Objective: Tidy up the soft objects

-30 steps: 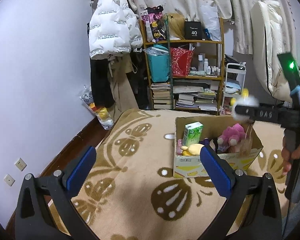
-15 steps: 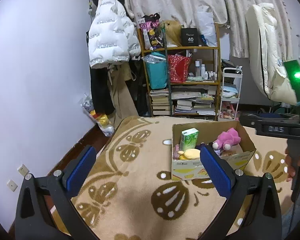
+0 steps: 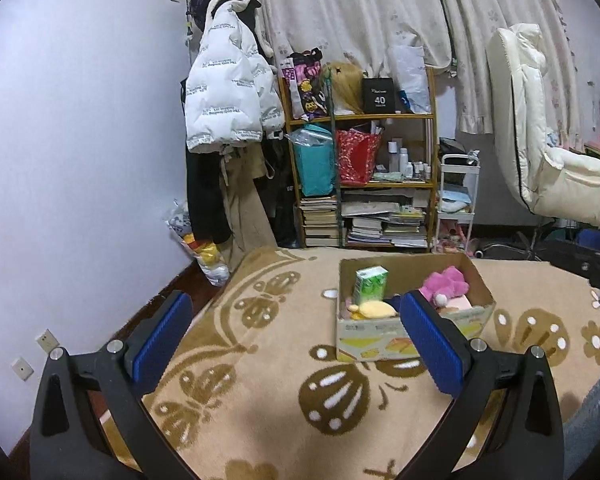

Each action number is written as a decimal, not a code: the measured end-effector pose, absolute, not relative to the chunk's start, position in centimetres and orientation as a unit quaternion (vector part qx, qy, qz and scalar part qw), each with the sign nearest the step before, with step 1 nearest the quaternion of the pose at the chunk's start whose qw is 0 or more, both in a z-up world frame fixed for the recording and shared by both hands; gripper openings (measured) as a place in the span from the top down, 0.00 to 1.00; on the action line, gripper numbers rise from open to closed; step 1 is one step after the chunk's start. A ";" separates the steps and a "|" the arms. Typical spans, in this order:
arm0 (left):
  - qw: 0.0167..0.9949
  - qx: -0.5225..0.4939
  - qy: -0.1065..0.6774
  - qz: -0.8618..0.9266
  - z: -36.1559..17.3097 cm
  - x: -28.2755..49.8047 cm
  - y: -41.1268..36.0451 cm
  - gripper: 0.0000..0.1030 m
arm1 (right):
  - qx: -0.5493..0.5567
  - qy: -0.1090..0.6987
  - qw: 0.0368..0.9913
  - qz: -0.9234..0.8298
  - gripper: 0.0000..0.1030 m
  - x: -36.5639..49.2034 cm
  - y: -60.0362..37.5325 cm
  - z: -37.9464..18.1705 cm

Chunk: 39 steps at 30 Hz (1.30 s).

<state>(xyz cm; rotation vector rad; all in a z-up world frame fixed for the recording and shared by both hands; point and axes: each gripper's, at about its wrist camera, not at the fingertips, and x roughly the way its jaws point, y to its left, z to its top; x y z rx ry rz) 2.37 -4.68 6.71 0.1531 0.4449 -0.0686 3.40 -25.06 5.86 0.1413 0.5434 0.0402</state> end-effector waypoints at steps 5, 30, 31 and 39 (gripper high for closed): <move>0.973 0.072 0.213 -0.050 5.7 0.5 -4.6 0.00 | 0.059 0.249 0.967 0.011 0.00 -0.1 -24.5 5.5; 0.978 0.067 0.197 -0.033 1.0 -2.2 -3.0 0.00 | 0.078 0.218 0.972 -0.030 0.00 -3.2 -25.6 2.2; 0.978 0.067 0.197 -0.031 0.9 -2.1 -3.0 0.00 | 0.077 0.217 0.973 -0.031 0.00 -3.2 -25.5 2.2; 0.977 0.065 0.200 -0.030 0.8 -1.8 -2.7 0.00 | 0.058 0.221 0.973 -0.029 0.00 -3.0 -24.7 2.1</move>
